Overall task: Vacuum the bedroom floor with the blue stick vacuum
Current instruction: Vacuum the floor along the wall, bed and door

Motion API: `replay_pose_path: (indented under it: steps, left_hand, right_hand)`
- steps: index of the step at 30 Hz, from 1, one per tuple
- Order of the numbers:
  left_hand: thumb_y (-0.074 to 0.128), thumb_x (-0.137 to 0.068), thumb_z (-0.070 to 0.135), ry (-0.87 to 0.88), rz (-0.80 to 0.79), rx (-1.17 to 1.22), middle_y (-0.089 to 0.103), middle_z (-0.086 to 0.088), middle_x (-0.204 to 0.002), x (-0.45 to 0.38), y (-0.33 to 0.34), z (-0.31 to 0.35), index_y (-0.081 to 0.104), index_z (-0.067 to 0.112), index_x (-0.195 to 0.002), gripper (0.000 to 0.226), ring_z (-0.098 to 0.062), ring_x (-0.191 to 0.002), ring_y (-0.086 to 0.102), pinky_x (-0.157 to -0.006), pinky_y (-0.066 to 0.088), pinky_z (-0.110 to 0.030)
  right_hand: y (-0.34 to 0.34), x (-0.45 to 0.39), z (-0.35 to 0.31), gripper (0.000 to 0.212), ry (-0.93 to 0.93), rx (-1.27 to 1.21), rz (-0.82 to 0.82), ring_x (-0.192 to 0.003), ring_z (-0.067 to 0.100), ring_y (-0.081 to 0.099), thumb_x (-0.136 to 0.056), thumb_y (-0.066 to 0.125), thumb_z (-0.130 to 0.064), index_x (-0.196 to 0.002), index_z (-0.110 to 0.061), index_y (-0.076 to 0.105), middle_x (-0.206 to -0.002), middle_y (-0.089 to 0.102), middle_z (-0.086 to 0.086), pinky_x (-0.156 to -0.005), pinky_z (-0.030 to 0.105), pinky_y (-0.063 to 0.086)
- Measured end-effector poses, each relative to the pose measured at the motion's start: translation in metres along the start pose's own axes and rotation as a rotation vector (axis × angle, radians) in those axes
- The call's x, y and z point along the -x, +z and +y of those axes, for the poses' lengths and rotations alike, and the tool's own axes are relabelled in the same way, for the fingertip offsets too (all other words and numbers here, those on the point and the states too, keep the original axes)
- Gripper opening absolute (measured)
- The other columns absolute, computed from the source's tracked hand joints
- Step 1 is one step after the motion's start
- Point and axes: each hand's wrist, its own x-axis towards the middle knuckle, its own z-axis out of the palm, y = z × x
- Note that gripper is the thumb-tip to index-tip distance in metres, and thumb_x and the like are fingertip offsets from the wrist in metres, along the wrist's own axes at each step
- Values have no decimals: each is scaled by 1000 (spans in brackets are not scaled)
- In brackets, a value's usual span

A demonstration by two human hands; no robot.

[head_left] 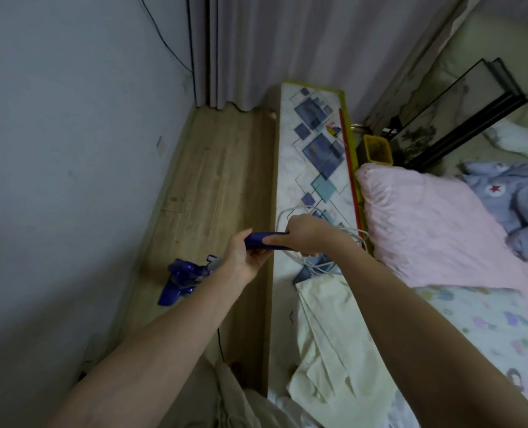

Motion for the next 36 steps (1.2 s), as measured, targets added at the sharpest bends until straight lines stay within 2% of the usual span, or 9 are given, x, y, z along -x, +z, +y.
replay_pose_path:
  steps: [5, 13, 16, 21, 25, 28, 33, 36]
  left_hand:
    - [47, -98, 13, -9, -38, -22, 55, -22, -95, -5, 26, -14, 47, 4, -91, 11, -33, -86, 60, -100, 47, -44]
    - [49, -98, 12, -53, -66, -5, 53, -21, -95, -24, 46, -18, 46, 4, -91, 10, -33, -87, 58, -104, 44, -45]
    - [49, -98, 13, -56, -61, -15, 54, -22, -97, -33, 48, -10, 47, 3, -97, 11, -33, -89, 59, -103, 45, -45]
    - [54, -97, 15, -67, -47, -75, 56, -23, -104, -54, 41, 9, 45, 3, -112, 22, -34, -93, 62, -93, 52, -44]
    - [56, -96, 16, -71, -10, -54, 57, -23, -104, -71, 38, 36, 42, 4, -123, 33, -34, -92, 63, -82, 55, -43]
    - [55, -97, 18, -66, -28, -41, 58, -23, -104, -81, 41, 64, 44, 3, -120, 30, -34, -90, 64, -71, 55, -41]
    - [56, -96, 18, -62, -34, -1, 58, -25, -117, -97, 42, 107, 45, 3, -123, 33, -36, -101, 64, -80, 57, -42]
    - [57, -95, 19, -65, -30, 7, 58, -24, -119, -105, 36, 121, 43, 4, -126, 38, -35, -100, 66, -70, 60, -40]
  right_hand:
    - [-10, 0, 27, 64, 13, 51, 16, -49, 12, 50, -85, 44, -74, -68, -14, 52, -58, 55, -1, -54, 23, 41]
    - [-18, -23, 57, 73, 32, 33, -10, -49, 14, 54, -78, 44, -82, -71, -11, 61, -60, 61, 1, -51, 24, 42]
    - [-18, -35, 58, 74, 45, -22, -20, -50, 15, 56, -78, 46, -81, -75, -9, 64, -62, 63, 3, -53, 24, 44]
    - [-14, -56, 51, 78, 57, -90, -44, -52, 15, 57, -78, 47, -80, -85, -5, 68, -62, 63, 2, -55, 26, 46]
    - [-23, -76, 33, 72, 46, -92, -55, -50, 14, 53, -79, 46, -80, -77, -10, 63, -57, 59, 0, -54, 26, 43]
    - [-44, -98, 14, 70, 33, -40, -44, -52, 15, 55, -79, 45, -81, -74, -12, 61, -60, 60, 1, -50, 24, 41]
    - [-73, -131, -15, 72, 6, 44, -42, -56, 15, 57, -77, 45, -83, -74, -13, 60, -65, 63, 2, -53, 24, 42]
    - [-76, -142, -27, 68, 4, 74, -25, -59, 14, 55, -80, 44, -80, -74, -14, 58, -67, 60, 0, -53, 24, 39]
